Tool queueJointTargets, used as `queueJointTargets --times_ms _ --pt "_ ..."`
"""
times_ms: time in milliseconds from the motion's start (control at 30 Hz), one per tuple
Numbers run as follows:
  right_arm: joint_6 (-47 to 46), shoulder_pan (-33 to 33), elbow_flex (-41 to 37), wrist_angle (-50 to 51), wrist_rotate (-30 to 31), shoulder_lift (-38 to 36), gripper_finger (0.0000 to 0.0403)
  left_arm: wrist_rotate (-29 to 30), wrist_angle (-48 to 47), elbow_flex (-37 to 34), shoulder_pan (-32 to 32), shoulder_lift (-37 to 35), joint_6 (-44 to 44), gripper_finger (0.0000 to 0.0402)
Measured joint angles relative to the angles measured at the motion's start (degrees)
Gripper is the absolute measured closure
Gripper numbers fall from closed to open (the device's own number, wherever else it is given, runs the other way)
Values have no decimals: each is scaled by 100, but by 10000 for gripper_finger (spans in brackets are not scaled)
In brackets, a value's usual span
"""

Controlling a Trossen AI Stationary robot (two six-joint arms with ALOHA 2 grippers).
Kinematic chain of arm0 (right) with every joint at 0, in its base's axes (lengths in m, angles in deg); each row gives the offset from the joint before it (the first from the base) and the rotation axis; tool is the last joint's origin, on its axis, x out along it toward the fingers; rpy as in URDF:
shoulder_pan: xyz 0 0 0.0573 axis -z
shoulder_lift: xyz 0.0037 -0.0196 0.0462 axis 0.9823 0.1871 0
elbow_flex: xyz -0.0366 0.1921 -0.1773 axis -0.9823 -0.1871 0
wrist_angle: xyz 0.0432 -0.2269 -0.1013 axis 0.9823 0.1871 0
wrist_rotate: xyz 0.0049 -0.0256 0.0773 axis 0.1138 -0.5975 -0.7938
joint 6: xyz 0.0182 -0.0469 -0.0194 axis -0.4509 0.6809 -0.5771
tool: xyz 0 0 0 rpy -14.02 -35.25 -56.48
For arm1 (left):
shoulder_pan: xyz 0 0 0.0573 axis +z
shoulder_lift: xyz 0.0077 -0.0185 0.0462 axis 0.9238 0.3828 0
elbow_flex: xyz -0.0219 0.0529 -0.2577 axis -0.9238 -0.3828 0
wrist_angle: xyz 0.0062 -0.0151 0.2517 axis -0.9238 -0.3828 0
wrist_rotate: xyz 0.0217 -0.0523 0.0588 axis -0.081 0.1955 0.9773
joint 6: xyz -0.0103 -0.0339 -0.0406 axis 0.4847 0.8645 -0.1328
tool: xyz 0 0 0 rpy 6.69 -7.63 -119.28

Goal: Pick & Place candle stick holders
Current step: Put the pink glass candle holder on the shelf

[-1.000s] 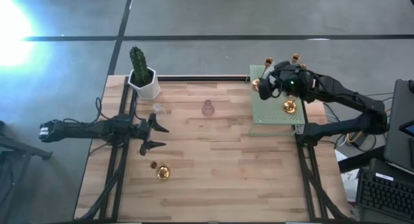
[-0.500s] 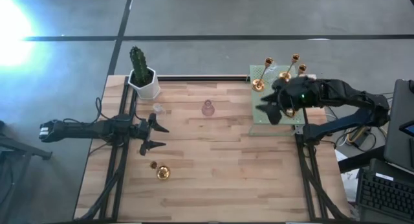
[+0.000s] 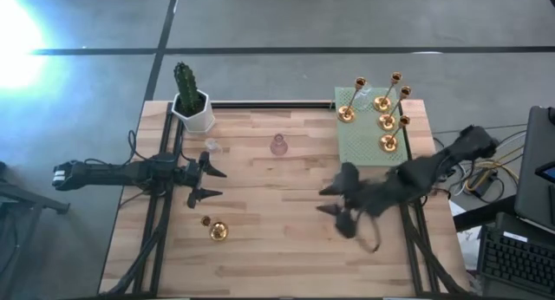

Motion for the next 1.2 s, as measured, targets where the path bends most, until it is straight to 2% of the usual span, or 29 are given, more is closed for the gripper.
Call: queueJointTargets --times_ms 67,133,200,333,467,533,667,733,833,967,1033,1200 --pt "-130 -58 -2 28 464 372 200 0 1 -2 0 1 1 108" --pt "-176 10 -4 12 562 780 200 0 2 1 0 1 -1 108" --pt "-178 202 9 -72 455 1221 200 0 2 -2 0 0 0 108" --pt "35 732 260 -73 -132 2065 200 0 1 -2 0 1 -1 108" --pt "344 1180 722 -102 -96 2755 200 0 0 -2 0 2 1 108" --pt "451 1309 902 -98 442 3036 200 0 2 -2 0 0 -2 108" --pt "358 1390 1167 -102 2070 3361 200 0 2 -2 0 0 0 108" --pt "533 1456 1308 -131 2338 3468 200 0 1 -1 0 0 0 108" --pt "1036 1649 1544 -243 2098 3680 200 0 0 0 0 0 0 108" --pt "1757 2047 1927 -193 936 3899 200 0 0 -1 0 0 0 108" --pt "1918 2242 2124 -117 551 3966 200 0 2 -2 0 0 0 108" --pt "1932 2609 2519 471 471 4031 200 0 -15 0 0 8 -1 108"
